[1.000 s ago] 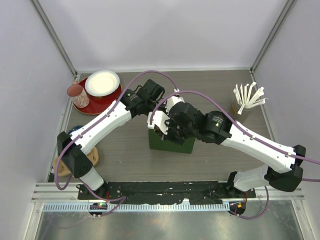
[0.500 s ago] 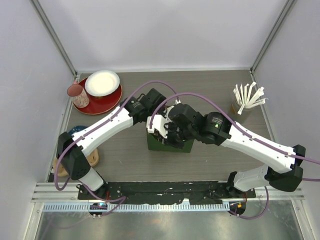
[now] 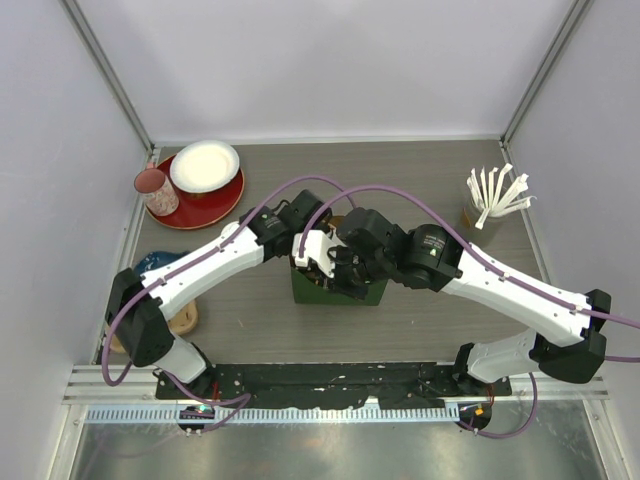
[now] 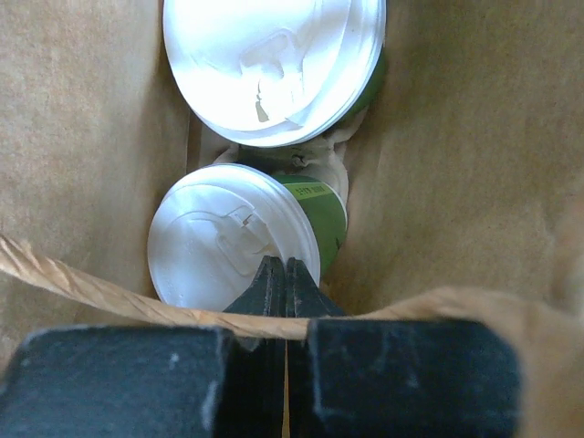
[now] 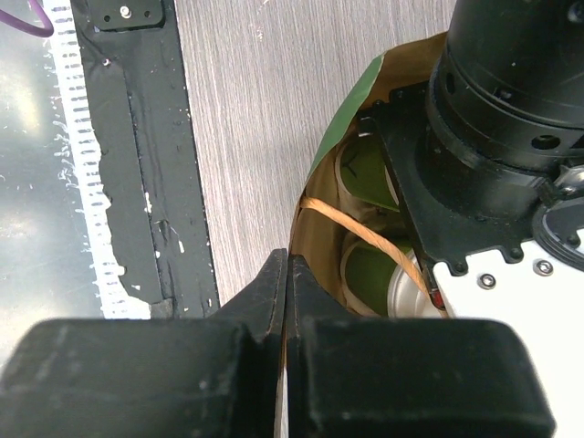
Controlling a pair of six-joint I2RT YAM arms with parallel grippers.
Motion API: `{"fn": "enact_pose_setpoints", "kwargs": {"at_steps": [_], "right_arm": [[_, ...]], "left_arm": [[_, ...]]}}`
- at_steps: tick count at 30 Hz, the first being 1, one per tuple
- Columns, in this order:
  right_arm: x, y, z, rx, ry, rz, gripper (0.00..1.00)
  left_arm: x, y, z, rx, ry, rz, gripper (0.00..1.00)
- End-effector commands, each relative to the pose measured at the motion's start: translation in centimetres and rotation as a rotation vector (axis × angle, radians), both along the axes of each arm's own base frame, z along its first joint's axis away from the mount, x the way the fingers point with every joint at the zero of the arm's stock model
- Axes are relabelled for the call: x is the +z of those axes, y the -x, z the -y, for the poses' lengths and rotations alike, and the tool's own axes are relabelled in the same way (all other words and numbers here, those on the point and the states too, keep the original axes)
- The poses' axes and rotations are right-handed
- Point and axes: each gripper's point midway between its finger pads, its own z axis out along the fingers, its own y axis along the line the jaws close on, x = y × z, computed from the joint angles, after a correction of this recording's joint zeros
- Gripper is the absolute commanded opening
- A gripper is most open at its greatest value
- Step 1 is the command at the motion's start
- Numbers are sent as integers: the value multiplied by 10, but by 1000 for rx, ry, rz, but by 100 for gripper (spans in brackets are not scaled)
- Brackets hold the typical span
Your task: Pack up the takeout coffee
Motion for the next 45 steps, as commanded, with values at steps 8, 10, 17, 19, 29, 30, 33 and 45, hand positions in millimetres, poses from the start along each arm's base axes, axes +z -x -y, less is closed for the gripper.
{"fn": "enact_pose_setpoints", "kwargs": {"at_steps": [8,10,17,19,29,30,33,45], "right_arm": [[24,4,1,-3,-67,20,1],[24,4,2,-5,-68,23,1],[24,3,2,-12,-68,21,1],[23,3,3,-14,-68,20,1],[23,1,-1,-22,-73,18,1],[23,1,-1,-22,-73,18,1],[22,1,-1,-23,-72,16,1],[23,0,-5,-25,-73,14,1]], "left_arm": [[0,1,-5,-34,14,-1,8],[4,1,-5,-26,25,-5,15],[36,2,-2,-30,92,24,27],[48,2,-2,-29,110,35,30],[73,5,-3,-28,160,66,45],[76,4,-3,-24,165,69,45],[93,2,0,-11,203,91,47],[147,-3,-9,104,319,178,56]]}}
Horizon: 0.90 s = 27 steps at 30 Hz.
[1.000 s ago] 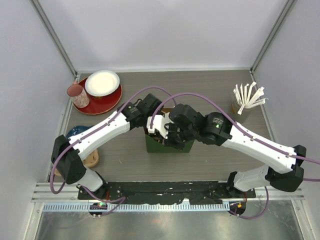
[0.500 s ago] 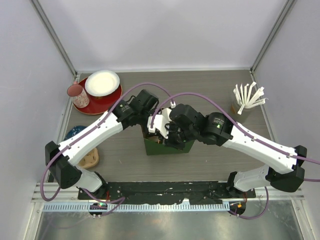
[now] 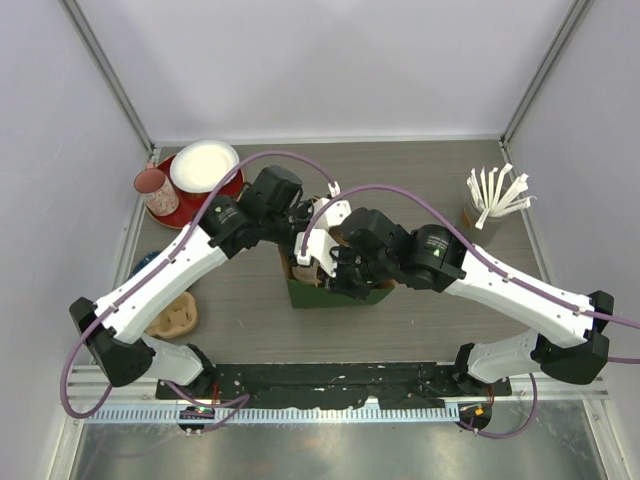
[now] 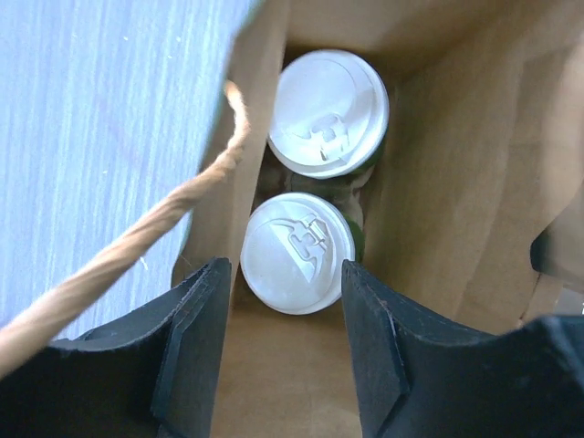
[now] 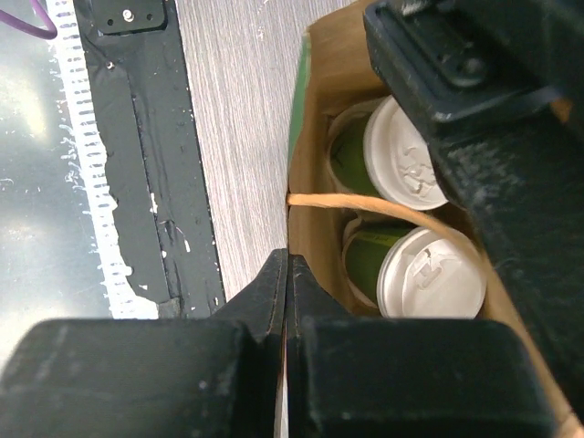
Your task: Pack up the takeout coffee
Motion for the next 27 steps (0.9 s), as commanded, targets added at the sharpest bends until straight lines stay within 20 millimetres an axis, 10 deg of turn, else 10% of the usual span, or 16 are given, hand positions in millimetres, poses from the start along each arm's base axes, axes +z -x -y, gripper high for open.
{"fn": "enact_pose_setpoints", "kwargs": {"at_steps": [1,16,27], "right_arm": [[22,-2,-8,-1,-70,31,1],[20,-3,-9,9,-61,37,4],[19,-1,-13,-1,-63,6,1]], "left_arm": [[48,-6,-6,79,109,82,57],[68,-8,-41,209,106,132,60],[75,1,-31,160,158,88,63]]}}
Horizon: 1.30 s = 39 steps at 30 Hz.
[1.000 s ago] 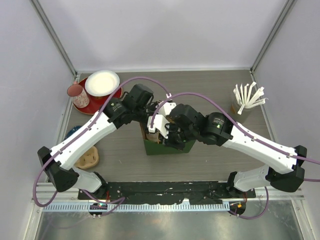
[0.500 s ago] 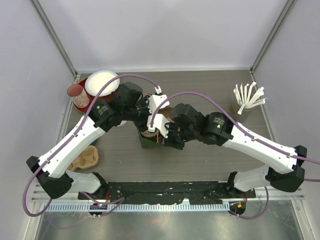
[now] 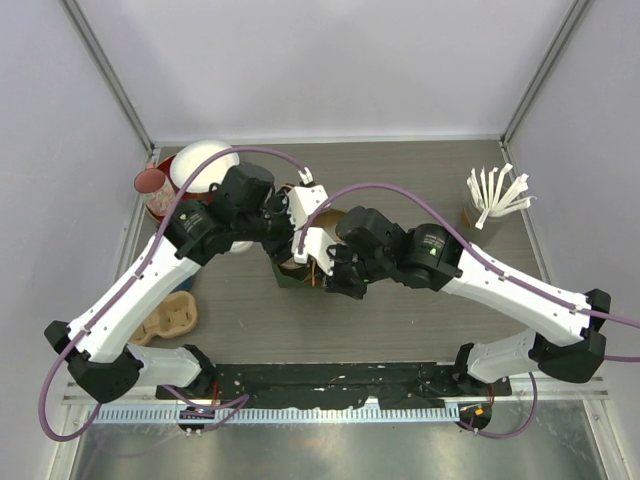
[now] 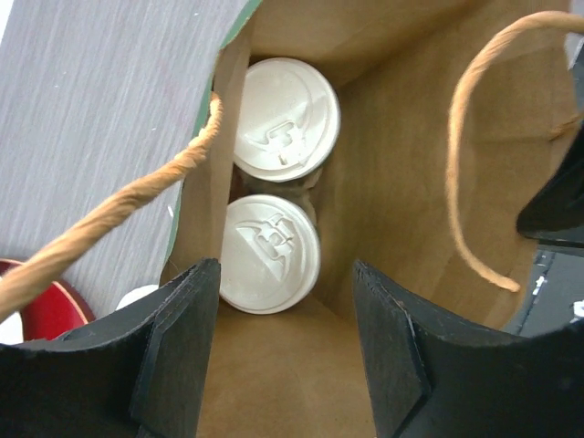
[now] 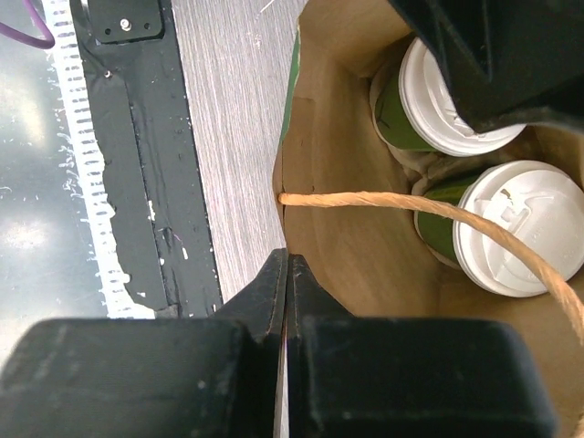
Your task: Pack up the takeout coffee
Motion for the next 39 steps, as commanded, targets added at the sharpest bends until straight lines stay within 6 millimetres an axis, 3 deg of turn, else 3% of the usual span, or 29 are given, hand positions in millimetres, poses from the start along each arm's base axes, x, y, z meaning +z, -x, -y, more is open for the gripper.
{"fn": "enact_pose_setpoints", "kwargs": {"at_steps": [1,5,11,18,23,31,35,39], "right_arm": [[17,1,-9,-1,-52,-1,1],[16,1,-11,2,-50,-4,1],[18,-1,-12,-11,-63,-4,1],[16,-1,-13,-46,-83,-19,1],[16,-1,-15,-49,-78,-29,1],[23,-2,-13,-68,-81,-29,1],[25,-3,-14,-78,-90,-30,1],[25,-7,-20,-80,-93,-25,1]], "left_arm": [[34,9,10,-56,112,22,64],[29,23,17,-111,134,-46,64],[24,26,18,-124,129,-70,63],[44,35,24,-143,194,-92,63],[39,45,29,-189,217,-122,62],[9,44,30,-201,170,-171,62],[-16,57,23,-262,104,-220,61],[-25,66,23,-302,96,-250,61]]}}
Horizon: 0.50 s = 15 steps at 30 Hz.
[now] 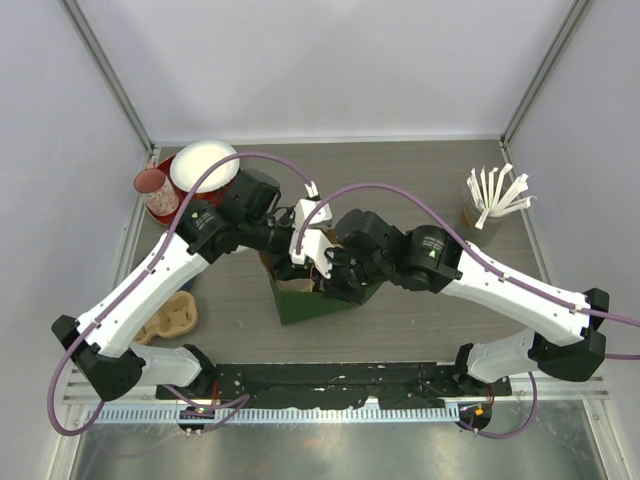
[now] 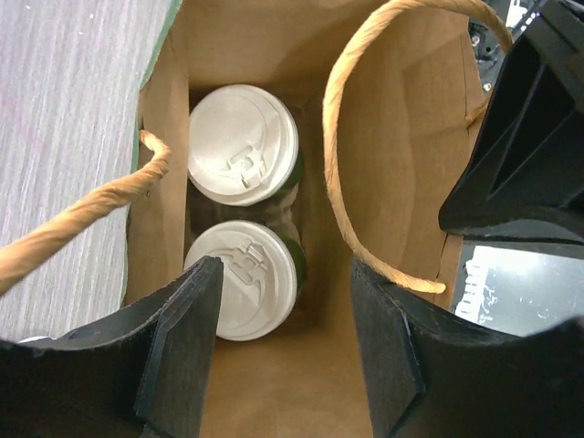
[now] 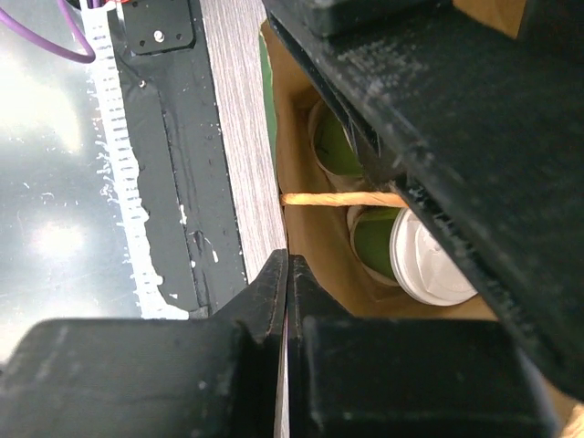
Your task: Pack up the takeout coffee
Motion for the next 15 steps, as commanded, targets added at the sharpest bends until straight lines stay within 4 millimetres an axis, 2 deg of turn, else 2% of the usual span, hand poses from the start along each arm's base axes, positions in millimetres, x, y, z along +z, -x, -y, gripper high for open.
{"fn": "enact_pose_setpoints", "kwargs": {"at_steps": [1,5,10,15], "right_arm": [[20,-16,-16,-58,-72,33,1],[22,-18,-18,-62,-75,37,1],[22,-20,-20,-74,-79,36,1],[24,-22,-24,-82,-91,36,1]], "left_arm": [[2,22,2,-121,35,-9,62],[-1,23,1,-138,24,-17,63],[-9,42,-3,-214,-1,-98,65],[-15,51,-5,-290,-47,-123,65]]}}
